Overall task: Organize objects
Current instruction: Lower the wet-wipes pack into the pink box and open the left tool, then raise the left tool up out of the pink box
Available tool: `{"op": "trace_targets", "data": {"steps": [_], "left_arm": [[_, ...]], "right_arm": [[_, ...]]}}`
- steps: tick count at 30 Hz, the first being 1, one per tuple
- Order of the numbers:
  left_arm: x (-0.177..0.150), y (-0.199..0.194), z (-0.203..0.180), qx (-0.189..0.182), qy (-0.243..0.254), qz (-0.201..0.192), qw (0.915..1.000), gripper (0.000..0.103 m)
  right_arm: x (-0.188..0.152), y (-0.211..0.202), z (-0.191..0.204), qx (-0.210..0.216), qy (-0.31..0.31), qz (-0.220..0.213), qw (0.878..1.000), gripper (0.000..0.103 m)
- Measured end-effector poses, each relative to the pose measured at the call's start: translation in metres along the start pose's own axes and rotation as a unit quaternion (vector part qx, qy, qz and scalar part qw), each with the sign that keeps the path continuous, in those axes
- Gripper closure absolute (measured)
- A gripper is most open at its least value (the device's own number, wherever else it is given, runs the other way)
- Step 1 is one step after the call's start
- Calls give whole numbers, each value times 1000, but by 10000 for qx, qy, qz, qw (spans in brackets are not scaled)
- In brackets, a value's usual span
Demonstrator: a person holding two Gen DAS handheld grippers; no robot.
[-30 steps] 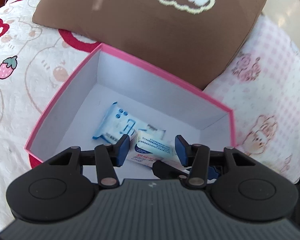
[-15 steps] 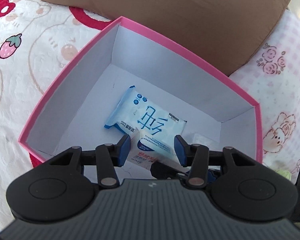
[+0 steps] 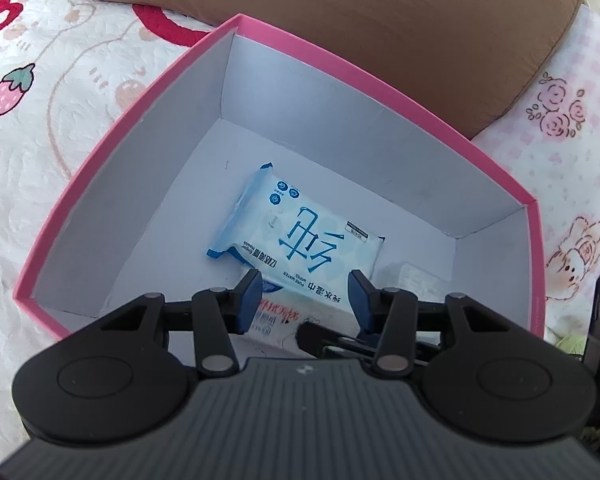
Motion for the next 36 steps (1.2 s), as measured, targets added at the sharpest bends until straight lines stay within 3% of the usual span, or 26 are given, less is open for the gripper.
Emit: {"op": "trace_targets", "data": {"steps": [11, 17, 20, 24, 28, 32, 36], "left_arm": [[6, -10, -2, 219, 254, -397, 9986, 56], [8, -27, -6, 391, 331, -623, 9967, 52], [7, -41, -13, 302, 413, -700, 9962, 50], [1, -54, -21, 390, 380, -425, 9976, 48], [0, -75, -34, 304, 512, -405, 9974, 44], [0, -96, -41, 217, 552, -341, 9977, 41], [-7, -114, -53, 98, 807, -40, 9967, 41]], "right_arm": [[0, -1, 4, 80, -2, 22, 10000, 63], [-5, -41, 1, 262, -352, -275, 9987, 61], [-4, -62, 2, 229, -615, -420, 9970, 60], [-3, -89, 7, 172, -1076, -668, 9918, 59], [-4, -110, 4, 178, -1227, -848, 9887, 59], [-10, -135, 4, 187, -1445, -941, 9848, 58], [-14, -158, 5, 210, -1592, -924, 9827, 58]]}}
Point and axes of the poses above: each gripper's, at about its wrist camera, not at the fingertips, and y roughly the way its jaws point, z to its left, x to its top, the point moved 7 cm from there along y, roughly the way its jaws point, and after that the axes turned 6 degrees about -z, right-handed, at the moved point
